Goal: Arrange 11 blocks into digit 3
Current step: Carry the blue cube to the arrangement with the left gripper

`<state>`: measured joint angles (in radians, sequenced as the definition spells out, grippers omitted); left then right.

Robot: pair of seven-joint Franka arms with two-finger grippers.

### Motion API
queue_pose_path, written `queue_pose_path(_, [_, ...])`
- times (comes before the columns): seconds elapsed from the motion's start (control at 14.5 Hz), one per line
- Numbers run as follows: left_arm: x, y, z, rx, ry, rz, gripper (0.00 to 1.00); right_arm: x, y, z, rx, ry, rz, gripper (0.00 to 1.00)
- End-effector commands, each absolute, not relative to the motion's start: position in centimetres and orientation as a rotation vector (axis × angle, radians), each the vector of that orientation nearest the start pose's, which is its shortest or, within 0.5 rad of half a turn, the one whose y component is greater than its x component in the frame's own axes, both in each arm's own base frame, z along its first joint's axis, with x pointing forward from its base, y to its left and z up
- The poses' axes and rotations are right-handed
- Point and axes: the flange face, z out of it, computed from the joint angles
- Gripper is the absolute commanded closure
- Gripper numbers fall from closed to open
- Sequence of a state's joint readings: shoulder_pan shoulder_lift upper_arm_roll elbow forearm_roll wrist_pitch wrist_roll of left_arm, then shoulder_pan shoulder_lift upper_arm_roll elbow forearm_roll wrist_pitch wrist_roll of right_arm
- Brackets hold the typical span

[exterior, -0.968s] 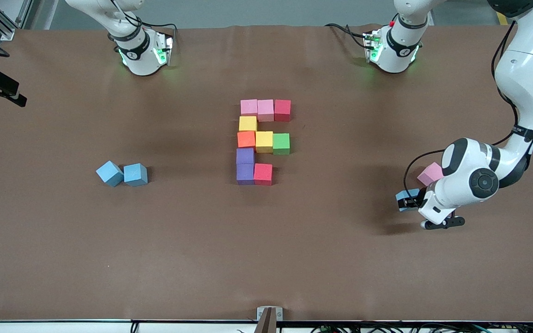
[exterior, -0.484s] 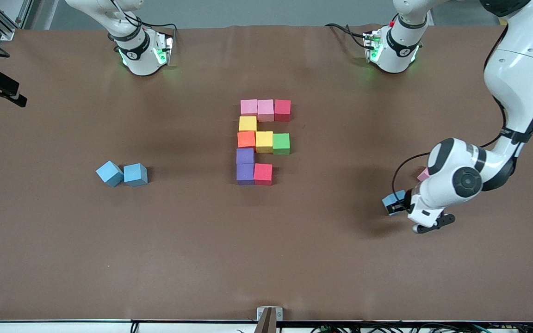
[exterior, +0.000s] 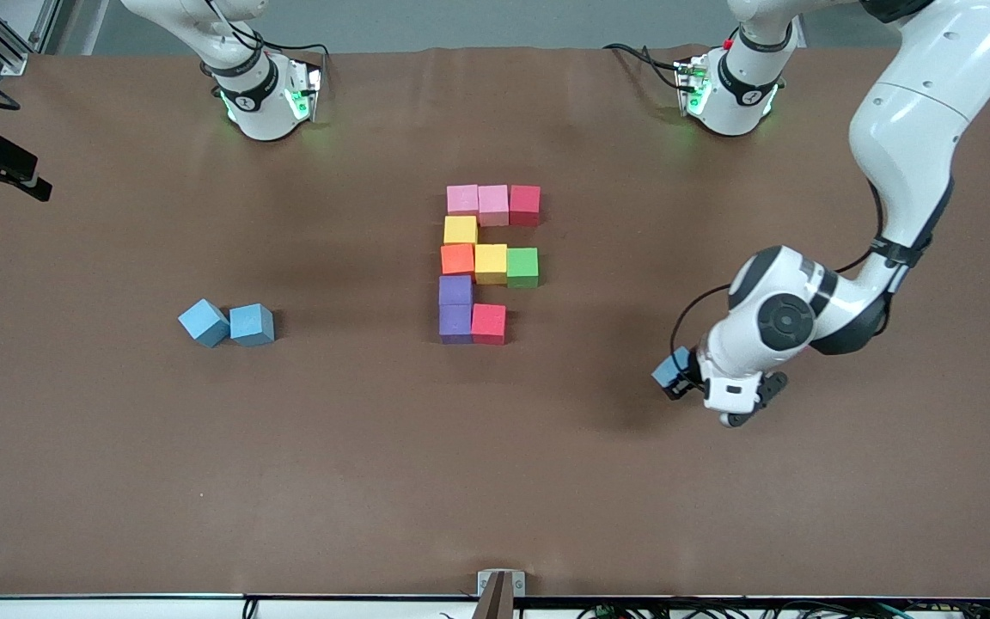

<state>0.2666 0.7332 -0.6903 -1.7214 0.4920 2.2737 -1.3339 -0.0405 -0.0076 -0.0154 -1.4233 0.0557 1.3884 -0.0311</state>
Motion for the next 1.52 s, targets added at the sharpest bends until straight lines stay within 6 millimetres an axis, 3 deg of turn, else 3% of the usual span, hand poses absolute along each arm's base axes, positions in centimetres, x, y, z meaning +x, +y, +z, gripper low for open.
queue_pose_path(0.0, [61.8,-24.6,25.5,-2.914,-1.324,0.063,0.83,53.3,-2.6,68.3,-3.095,0.011,0.037,0.0])
queue_pose_path(0.35, [58.1,-32.4,26.0,-2.71,-1.702,0.096,0.83,53.3,-2.6,68.3,-3.095,0.011,0.037,0.0])
queue_pose_path(0.97, [52.6,-40.7,25.2,-2.335,-2.17,0.125,0.83,53.3,-2.6,68.3,-3.095,0.011,0.037,0.0])
queue_pose_path(1.24, [51.7,-42.2,24.8,-2.202,-2.311,0.137,0.84,53.3,-2.6,68.3,-3.095,0.011,0.037,0.0])
queue_pose_path(1.45, [51.4,-42.7,23.1,-2.149,-2.361,0.064,0.84,53.3,-2.6,68.3,-3.095,0.011,0.037,0.0])
